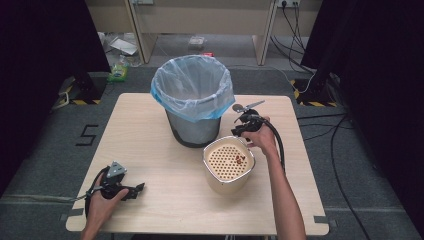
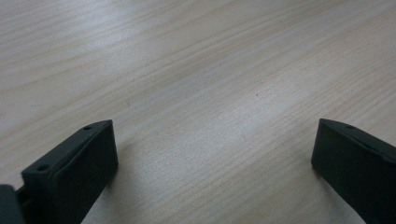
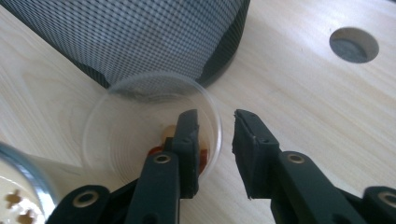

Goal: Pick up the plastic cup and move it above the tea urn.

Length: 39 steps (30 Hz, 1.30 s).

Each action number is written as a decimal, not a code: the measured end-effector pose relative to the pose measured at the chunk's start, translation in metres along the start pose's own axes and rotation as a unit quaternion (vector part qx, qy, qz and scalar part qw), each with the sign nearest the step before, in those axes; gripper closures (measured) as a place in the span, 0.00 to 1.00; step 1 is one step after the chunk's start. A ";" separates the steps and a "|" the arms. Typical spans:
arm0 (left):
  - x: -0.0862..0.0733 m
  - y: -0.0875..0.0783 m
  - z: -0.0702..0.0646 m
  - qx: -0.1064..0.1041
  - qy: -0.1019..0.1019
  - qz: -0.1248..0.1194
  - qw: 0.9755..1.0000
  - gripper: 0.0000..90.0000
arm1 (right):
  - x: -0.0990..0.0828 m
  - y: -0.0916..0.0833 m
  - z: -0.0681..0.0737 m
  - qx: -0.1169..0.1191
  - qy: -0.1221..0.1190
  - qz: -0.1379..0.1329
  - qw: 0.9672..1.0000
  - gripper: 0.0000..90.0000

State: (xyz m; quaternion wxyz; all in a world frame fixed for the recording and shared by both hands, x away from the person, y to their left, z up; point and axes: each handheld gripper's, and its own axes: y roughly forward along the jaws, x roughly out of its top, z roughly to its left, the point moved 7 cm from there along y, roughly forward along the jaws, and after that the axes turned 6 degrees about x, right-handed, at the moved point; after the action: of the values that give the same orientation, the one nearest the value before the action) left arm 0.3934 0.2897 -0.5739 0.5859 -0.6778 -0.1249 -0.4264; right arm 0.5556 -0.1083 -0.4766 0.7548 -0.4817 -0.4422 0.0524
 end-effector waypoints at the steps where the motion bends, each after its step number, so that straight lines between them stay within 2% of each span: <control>1: 0.000 0.000 0.000 0.000 0.000 0.000 1.000 0.00 | -0.001 0.001 -0.001 0.000 0.003 0.005 1.000 0.81; 2: 0.000 0.000 0.000 0.000 0.000 0.000 1.000 0.00 | -0.005 0.003 -0.003 0.002 0.006 0.016 1.000 0.86; 4: 0.000 0.000 0.000 0.000 0.000 0.000 1.000 0.00 | -0.006 0.005 -0.005 0.004 0.004 0.018 1.000 0.91; 9: 0.000 0.000 0.000 0.000 0.000 0.000 1.000 0.00 | -0.007 0.001 -0.007 -0.002 -0.002 0.012 1.000 0.94; 11: 0.000 0.000 0.000 0.000 0.000 0.000 1.000 0.00 | -0.005 -0.009 -0.008 -0.005 -0.013 -0.007 1.000 0.97; 13: 0.000 0.000 0.000 0.000 0.000 0.000 1.000 0.00 | -0.005 -0.017 -0.011 -0.028 -0.027 -0.007 0.999 0.97; 14: 0.000 0.000 0.000 0.000 0.000 0.000 1.000 0.00 | -0.005 -0.021 -0.012 -0.031 -0.032 -0.009 0.999 0.97; 17: 0.000 0.000 0.000 0.000 0.000 0.000 1.000 0.00 | -0.005 -0.035 -0.017 -0.064 -0.041 -0.025 0.997 0.97; 18: 0.000 0.000 0.000 0.000 0.000 0.000 1.000 0.00 | -0.005 -0.035 -0.017 -0.064 -0.041 -0.025 0.997 0.97; 19: 0.000 0.000 0.000 0.000 0.000 0.000 1.000 0.00 | -0.003 -0.046 -0.020 -0.085 -0.046 -0.041 0.994 0.97; 20: 0.000 0.000 0.000 0.000 0.000 0.000 1.000 0.00 | -0.003 -0.046 -0.020 -0.085 -0.046 -0.041 0.994 0.97; 21: 0.000 0.000 0.000 0.000 0.000 0.000 1.000 0.00 | -0.002 -0.055 -0.022 -0.101 -0.049 -0.055 0.992 0.97; 22: 0.000 0.000 0.000 0.000 0.000 0.000 1.000 0.00 | -0.002 -0.055 -0.022 -0.101 -0.049 -0.055 0.992 0.97; 23: 0.000 0.000 0.000 0.000 0.000 0.000 1.000 0.00 | -0.002 -0.063 -0.024 -0.121 -0.056 -0.061 0.989 0.97; 25: 0.000 0.000 0.000 0.000 0.000 0.000 1.000 0.00 | -0.001 -0.070 -0.026 -0.136 -0.061 -0.071 0.986 0.97; 26: 0.000 0.000 0.000 0.000 0.000 0.000 1.000 0.00 | -0.001 -0.070 -0.026 -0.136 -0.061 -0.071 0.986 0.97; 27: 0.000 0.000 0.000 0.000 0.000 0.000 1.000 0.00 | 0.000 -0.077 -0.027 -0.149 -0.061 -0.081 0.984 0.97; 29: 0.000 0.000 0.000 0.000 0.000 0.000 1.000 0.00 | 0.000 -0.079 -0.027 -0.153 -0.062 -0.082 0.983 0.97; 30: 0.000 0.000 0.000 0.000 0.000 0.000 1.000 0.00 | 0.001 -0.084 -0.027 -0.162 -0.072 -0.088 0.980 0.97; 33: 0.000 0.000 0.000 0.000 0.000 0.000 1.000 0.00 | 0.002 -0.091 -0.027 -0.172 -0.072 -0.104 0.977 0.97; 34: 0.000 0.000 0.000 0.000 0.000 0.000 1.000 0.00 | 0.002 -0.091 -0.027 -0.172 -0.072 -0.104 0.977 0.97; 35: 0.000 0.000 0.000 0.000 0.000 0.000 1.000 0.00 | 0.003 -0.095 -0.026 -0.184 -0.083 -0.107 0.974 0.97; 39: 0.000 0.000 0.000 0.000 0.000 0.000 1.000 0.00 | 0.005 -0.105 -0.020 -0.194 -0.091 -0.133 0.968 0.97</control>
State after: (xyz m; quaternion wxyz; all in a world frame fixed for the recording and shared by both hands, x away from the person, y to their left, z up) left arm 0.3934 0.2897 -0.5739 0.5859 -0.6778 -0.1251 -0.4262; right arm 0.5365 -0.1747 -0.3947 0.6042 -0.5487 -0.5705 -0.0916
